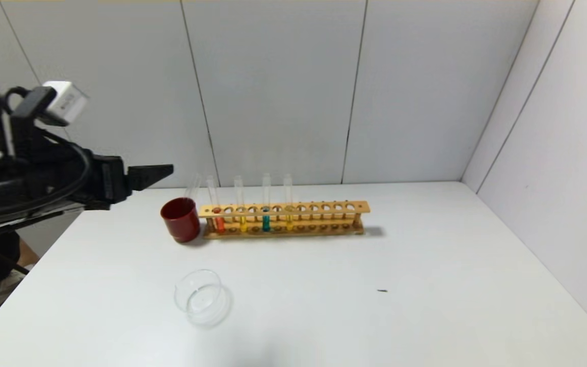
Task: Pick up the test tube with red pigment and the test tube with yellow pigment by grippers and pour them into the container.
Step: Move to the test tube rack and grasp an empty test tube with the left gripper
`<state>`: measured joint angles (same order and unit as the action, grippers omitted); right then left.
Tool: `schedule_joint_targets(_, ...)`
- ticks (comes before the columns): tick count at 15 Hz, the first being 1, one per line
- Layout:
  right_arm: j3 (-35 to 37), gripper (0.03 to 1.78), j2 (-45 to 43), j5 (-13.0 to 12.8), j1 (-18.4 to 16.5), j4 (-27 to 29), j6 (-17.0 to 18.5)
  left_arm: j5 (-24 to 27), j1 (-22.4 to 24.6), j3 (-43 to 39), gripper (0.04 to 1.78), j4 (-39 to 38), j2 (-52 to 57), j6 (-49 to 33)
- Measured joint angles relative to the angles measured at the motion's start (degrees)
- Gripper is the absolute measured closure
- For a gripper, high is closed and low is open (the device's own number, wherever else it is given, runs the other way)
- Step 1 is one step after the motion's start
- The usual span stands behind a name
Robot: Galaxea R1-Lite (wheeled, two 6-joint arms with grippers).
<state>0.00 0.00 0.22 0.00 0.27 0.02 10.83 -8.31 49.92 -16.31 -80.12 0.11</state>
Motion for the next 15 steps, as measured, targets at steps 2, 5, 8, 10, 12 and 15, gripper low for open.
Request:
schedule_joint_targets(2, 0.0, 0.06, 0.0, 0.0, 0.0, 0.0, 0.0, 0.0, -0.5, 1.7, 0.07, -4.0, -7.6, -0.1)
schedule_joint_targets(5, 0.0, 0.06, 0.0, 0.0, 0.0, 0.0, 0.0, -1.1, -1.0, 4.2, 0.07, -7.7, -16.5, -0.1)
schedule_joint_targets(8, 0.0, 0.06, 0.0, 0.0, 0.0, 0.0, 0.0, -2.1, -2.0, 7.7, 0.07, -8.2, -23.5, -0.2)
schedule_joint_targets(10, 0.0, 0.06, 0.0, 0.0, 0.0, 0.0, 0.0, -2.4, -2.7, 10.1, 0.07, -8.2, -27.4, -0.7)
schedule_joint_targets(12, 0.0, 0.06, 0.0, 0.0, 0.0, 0.0, 0.0, -3.0, -3.7, 12.2, 0.07, -8.2, -30.5, -1.0)
schedule_joint_targets(15, 0.0, 0.06, 0.0, 0.0, 0.0, 0.0, 0.0, -3.7, -4.3, 14.1, 0.07, -8.2, -33.8, -1.1)
